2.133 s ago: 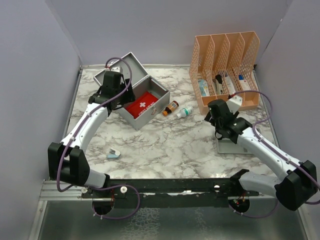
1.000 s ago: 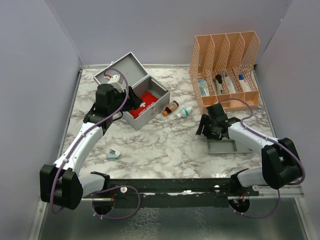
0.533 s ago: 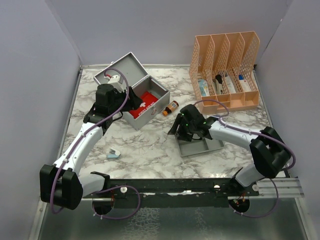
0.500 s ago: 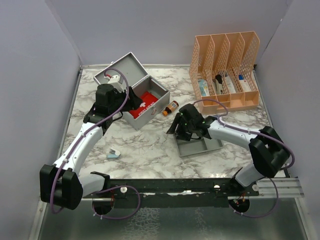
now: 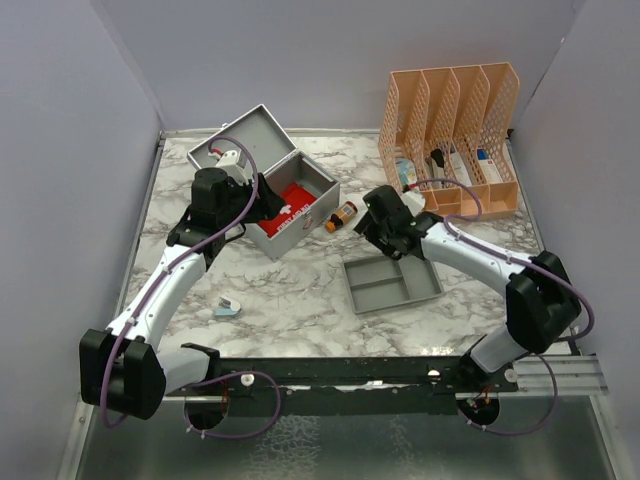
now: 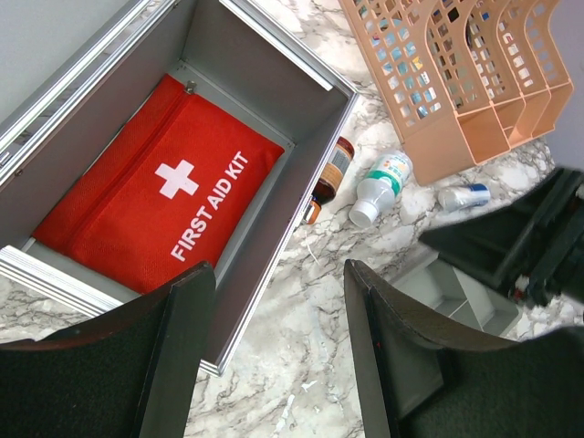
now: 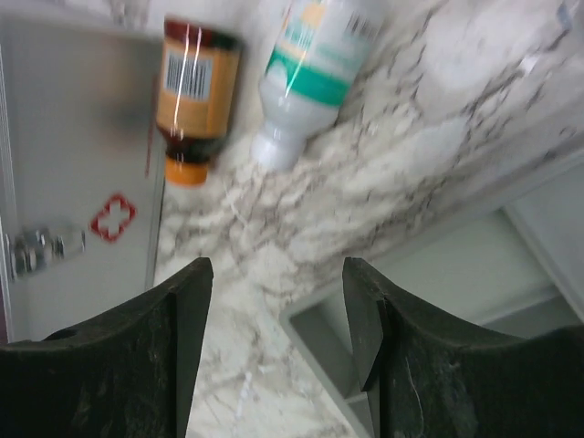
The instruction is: Organize the medicine kit
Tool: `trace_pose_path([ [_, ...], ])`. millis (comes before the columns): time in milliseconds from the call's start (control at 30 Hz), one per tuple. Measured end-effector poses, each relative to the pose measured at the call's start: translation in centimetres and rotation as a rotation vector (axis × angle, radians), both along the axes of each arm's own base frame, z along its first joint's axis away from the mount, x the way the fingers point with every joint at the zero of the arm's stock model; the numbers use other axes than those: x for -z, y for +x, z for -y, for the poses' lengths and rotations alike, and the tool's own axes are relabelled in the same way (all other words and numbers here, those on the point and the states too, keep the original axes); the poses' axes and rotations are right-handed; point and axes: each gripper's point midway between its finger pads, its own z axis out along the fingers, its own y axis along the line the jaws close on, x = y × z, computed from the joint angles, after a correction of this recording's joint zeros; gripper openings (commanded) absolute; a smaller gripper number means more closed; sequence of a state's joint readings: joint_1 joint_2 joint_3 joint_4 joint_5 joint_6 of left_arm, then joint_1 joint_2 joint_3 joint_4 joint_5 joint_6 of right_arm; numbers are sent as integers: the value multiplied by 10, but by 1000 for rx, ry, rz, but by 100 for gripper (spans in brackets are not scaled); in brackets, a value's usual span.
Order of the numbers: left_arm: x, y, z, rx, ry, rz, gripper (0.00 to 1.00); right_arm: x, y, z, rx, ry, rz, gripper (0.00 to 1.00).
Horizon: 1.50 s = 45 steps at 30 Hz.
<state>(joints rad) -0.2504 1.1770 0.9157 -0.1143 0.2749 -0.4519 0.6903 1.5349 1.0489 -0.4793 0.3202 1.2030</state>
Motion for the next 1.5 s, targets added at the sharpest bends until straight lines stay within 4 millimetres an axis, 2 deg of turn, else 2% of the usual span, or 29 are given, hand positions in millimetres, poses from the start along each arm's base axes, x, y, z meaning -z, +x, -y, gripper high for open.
trace_pose_path([
  [133, 0, 0, 0, 0, 0, 0, 61, -1, 33, 22, 118, -44, 21, 61],
  [333, 0, 0, 0, -1, 0, 0, 61, 24, 64, 44, 219, -106, -24, 68],
  [633, 0, 0, 0, 0, 1, 0, 61, 41, 80, 45, 218, -135, -43, 69],
  [833, 0, 0, 0, 0, 1, 0, 61, 52, 92, 38, 218, -144, -60, 63],
  [900, 0, 0, 0, 0, 2, 0, 61, 57, 93, 37, 216, -149, -70, 59],
  [1033, 0, 0, 0, 0, 3, 1, 61, 66, 90, 35, 205, -151, -95, 42],
  [1100, 0, 0, 0, 0, 3, 0, 61, 66, 90, 34, 203, -146, -98, 38],
  [1367, 1, 0, 0, 0, 4, -2, 61, 65, 81, 37, 199, -132, -92, 36],
  [1500, 2, -1, -1, 0, 7, -4, 61, 50, 70, 41, 200, -100, -79, 36],
])
